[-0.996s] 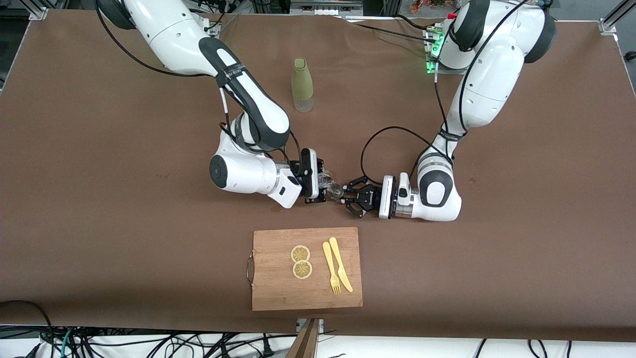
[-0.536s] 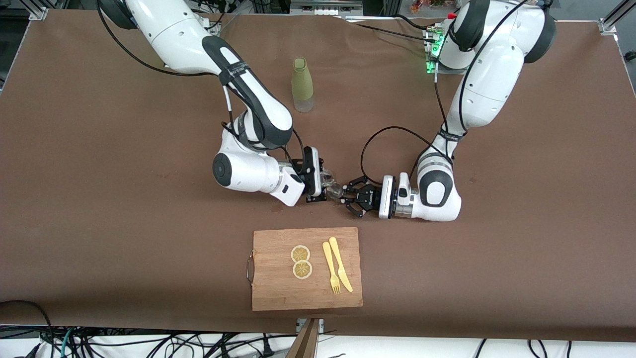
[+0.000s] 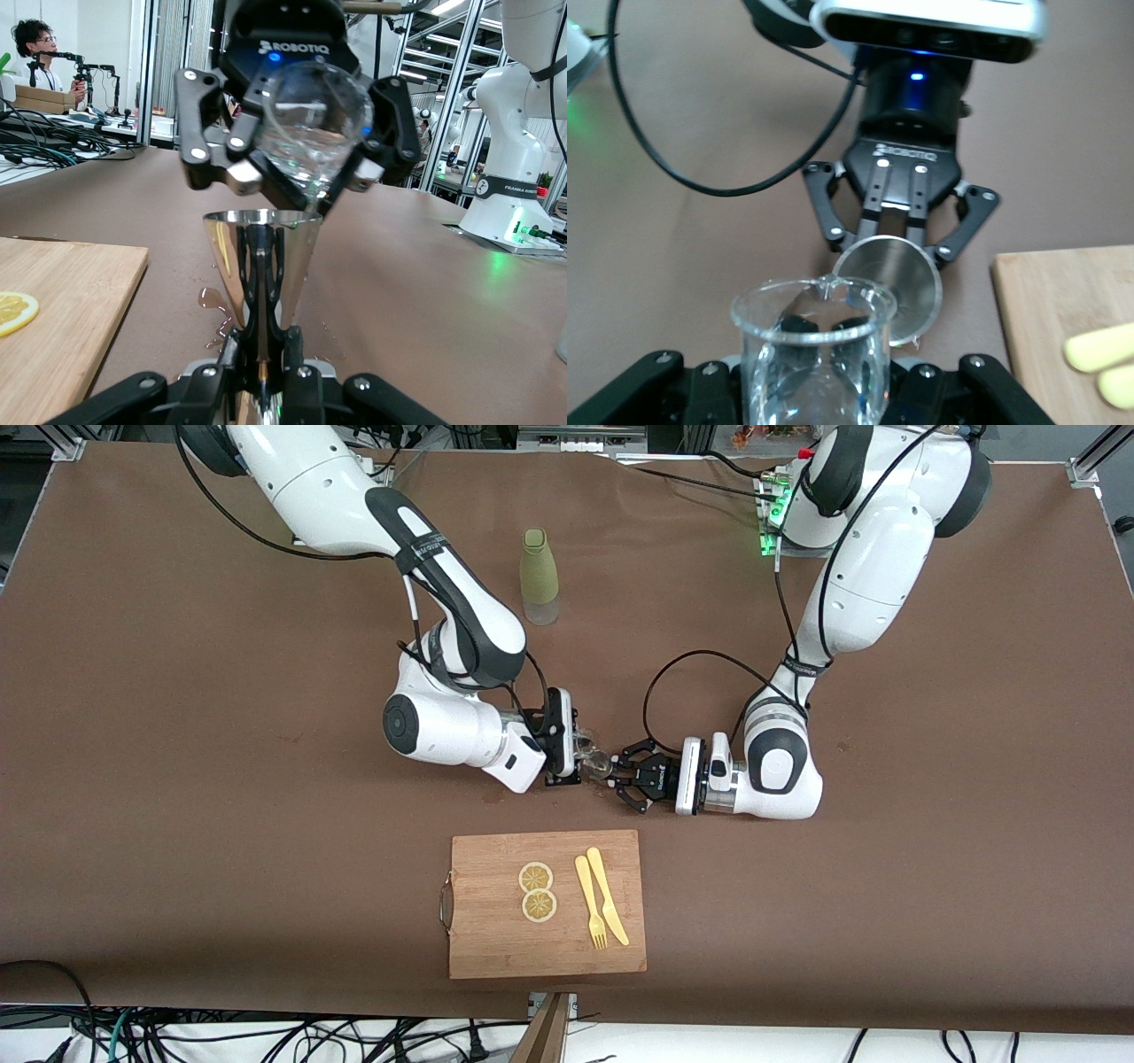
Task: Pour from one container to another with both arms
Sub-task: 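Tilt the glass cup with the right gripper to pour into the jigger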
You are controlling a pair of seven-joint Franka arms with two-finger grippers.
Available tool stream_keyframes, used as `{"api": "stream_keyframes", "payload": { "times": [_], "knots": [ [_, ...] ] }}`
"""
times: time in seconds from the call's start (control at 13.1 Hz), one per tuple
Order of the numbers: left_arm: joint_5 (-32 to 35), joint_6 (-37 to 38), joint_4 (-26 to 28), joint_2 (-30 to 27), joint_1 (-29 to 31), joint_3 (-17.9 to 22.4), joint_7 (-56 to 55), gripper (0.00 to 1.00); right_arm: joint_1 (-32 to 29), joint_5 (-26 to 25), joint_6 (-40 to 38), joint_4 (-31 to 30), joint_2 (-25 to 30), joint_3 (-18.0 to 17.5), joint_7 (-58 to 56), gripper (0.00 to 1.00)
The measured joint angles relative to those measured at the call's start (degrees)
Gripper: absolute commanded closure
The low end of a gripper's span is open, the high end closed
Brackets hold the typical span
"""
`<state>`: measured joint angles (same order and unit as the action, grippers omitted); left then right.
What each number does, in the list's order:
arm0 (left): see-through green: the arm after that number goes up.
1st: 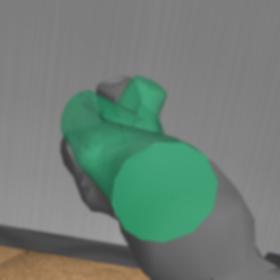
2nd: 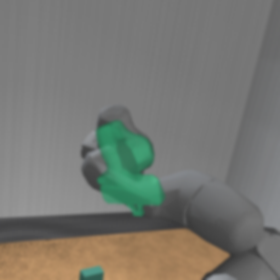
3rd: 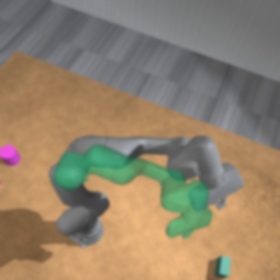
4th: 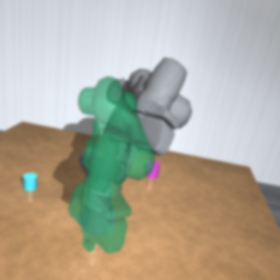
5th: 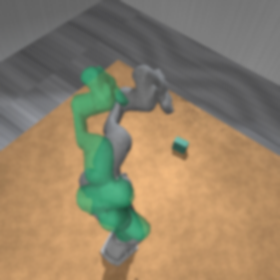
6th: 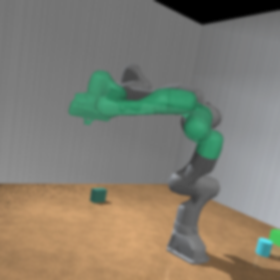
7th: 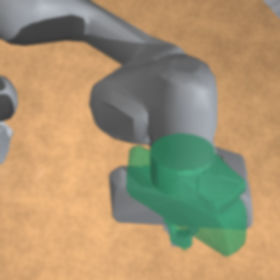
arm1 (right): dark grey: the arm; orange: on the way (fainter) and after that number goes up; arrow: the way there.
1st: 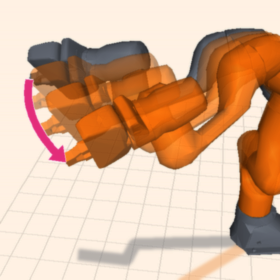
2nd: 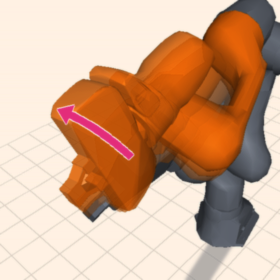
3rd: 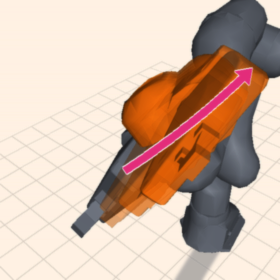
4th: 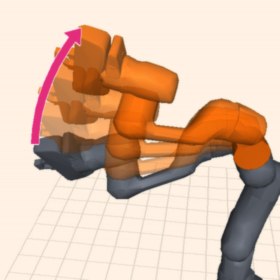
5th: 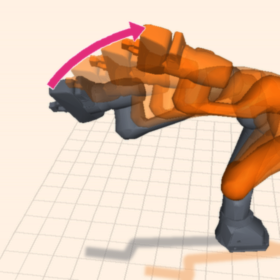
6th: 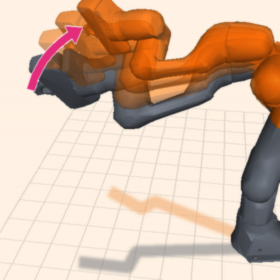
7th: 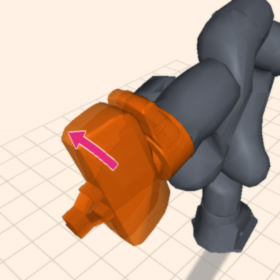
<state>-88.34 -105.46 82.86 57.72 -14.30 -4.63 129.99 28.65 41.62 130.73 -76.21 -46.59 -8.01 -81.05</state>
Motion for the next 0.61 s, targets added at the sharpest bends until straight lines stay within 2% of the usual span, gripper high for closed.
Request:
{"api": "stream_keyframes", "payload": {
  "times": [0.61],
  "knots": [
    [0.34,0.03,0.0,0.0,-0.01,0.01,0.16,1.0,0.07,-0.15,1.19,0.57,-0.01,0.1,1.98,1.0]
  ]
}}
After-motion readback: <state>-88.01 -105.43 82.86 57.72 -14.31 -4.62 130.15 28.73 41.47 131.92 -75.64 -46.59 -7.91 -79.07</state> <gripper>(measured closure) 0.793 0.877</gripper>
